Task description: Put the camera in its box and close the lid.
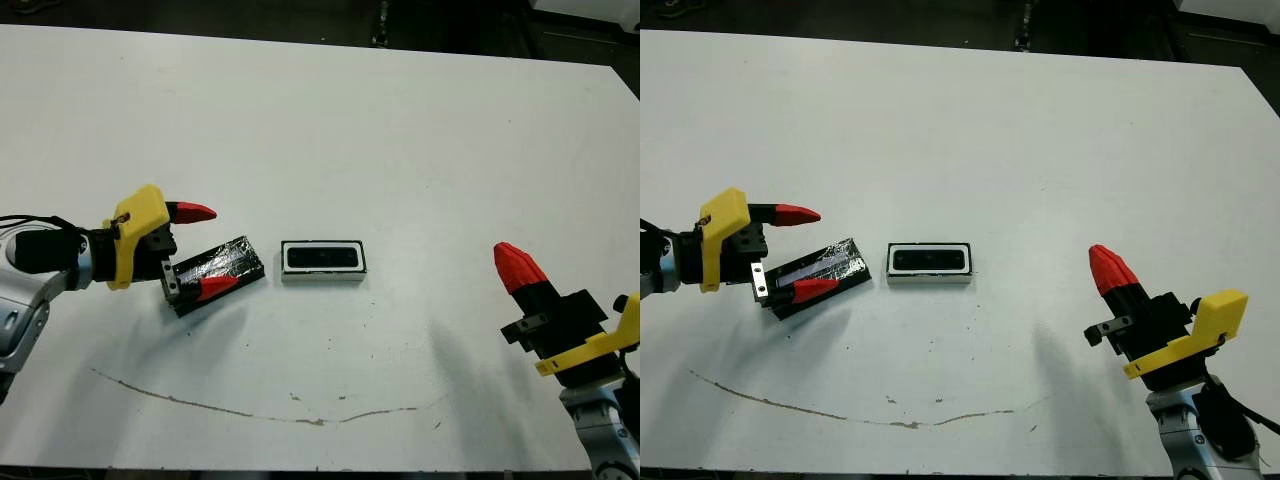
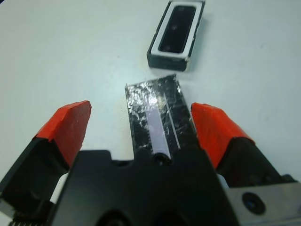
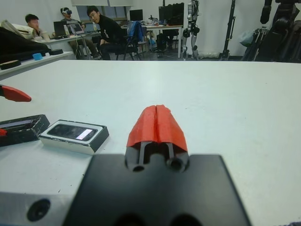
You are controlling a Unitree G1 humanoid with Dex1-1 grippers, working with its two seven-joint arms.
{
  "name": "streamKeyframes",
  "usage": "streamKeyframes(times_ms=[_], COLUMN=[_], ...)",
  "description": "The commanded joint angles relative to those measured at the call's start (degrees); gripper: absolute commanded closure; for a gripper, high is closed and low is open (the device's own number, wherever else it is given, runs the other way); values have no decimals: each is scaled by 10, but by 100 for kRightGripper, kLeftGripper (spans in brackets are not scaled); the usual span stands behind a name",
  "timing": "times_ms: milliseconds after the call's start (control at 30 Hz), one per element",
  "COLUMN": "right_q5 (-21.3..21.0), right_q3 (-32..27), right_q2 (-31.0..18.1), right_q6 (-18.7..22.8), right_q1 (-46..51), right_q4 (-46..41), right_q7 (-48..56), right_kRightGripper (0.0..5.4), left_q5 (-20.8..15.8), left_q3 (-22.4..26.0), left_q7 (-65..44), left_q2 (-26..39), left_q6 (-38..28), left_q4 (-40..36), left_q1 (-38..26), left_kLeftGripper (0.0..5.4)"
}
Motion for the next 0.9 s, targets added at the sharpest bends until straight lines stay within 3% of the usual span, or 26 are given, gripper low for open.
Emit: streamKeyframes(times_ms=[33, 567, 733, 900], right_q5=[-6, 14, 14, 9], right_q3=[-2, -5, -5, -3], right_q2=[-2, -5, -6, -4], right_q6=[-13, 1, 4, 3], right_q1=[6, 10, 10, 12], right_q4=[5, 3, 2, -1], right_q7=[6, 6, 5, 1], right_kRightGripper=[539, 539, 539, 540], left_q5=[19, 37, 47, 59], left_q3=[-14, -34, -40, -35], left_q7=[-9, -54, -40, -22], left_q2=[1, 13, 18, 13], left_q6=[-11, 34, 82, 61], left_q4=[18, 36, 22, 15], left_q1=[4, -15, -18, -6], left_kLeftGripper=[0, 0, 0, 29])
